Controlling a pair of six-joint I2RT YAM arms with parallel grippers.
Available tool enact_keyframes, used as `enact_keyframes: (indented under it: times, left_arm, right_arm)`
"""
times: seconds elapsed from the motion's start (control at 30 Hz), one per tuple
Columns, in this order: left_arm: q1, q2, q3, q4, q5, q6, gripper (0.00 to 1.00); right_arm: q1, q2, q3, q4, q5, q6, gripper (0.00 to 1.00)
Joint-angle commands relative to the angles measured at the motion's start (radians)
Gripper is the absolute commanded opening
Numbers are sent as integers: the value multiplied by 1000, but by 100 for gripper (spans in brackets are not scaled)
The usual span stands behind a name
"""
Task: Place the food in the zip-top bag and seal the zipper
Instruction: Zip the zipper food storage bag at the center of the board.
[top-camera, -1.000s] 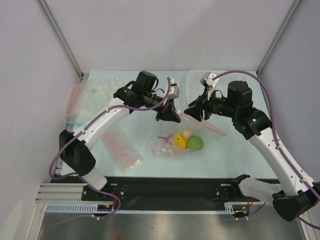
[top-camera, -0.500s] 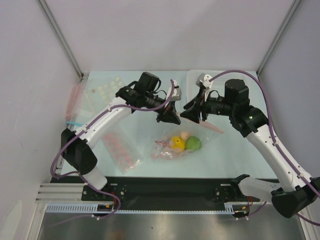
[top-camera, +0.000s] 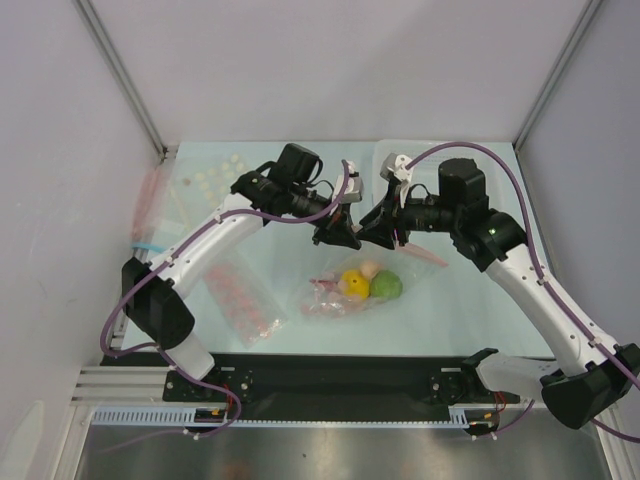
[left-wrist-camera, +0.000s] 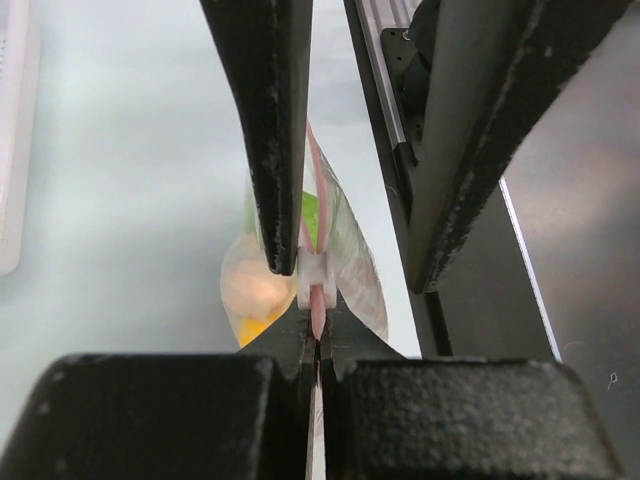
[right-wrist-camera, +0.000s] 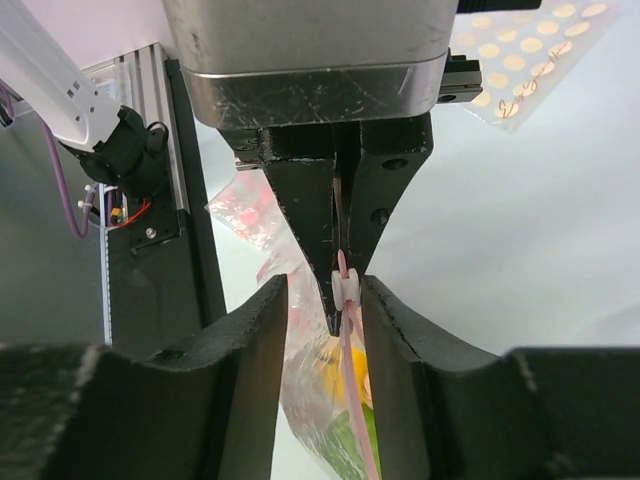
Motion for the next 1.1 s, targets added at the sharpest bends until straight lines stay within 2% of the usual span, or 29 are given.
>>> enact_keyframes:
  times: [0.0, 0.43, 0.53, 0.77, 1.07]
  left_arm:
    - [-10, -21, 51, -6, 26, 41, 0]
    - [-14, -21, 80, -37, 45, 65, 0]
    - [-16, -18, 89, -41, 52, 65, 0]
    - [-17, -13, 103, -40, 40, 55, 0]
    - [-10, -29, 93, 8, 16, 7, 0]
  right_arm:
    - [6, -1, 32, 7, -18, -24, 40]
    - [7, 7, 24, 10, -23, -30, 37]
    - [7, 7, 21, 12, -26, -35, 32]
    - [9, 7, 23, 12, -46, -36, 0]
    - [-4, -23, -10, -22, -32, -38, 0]
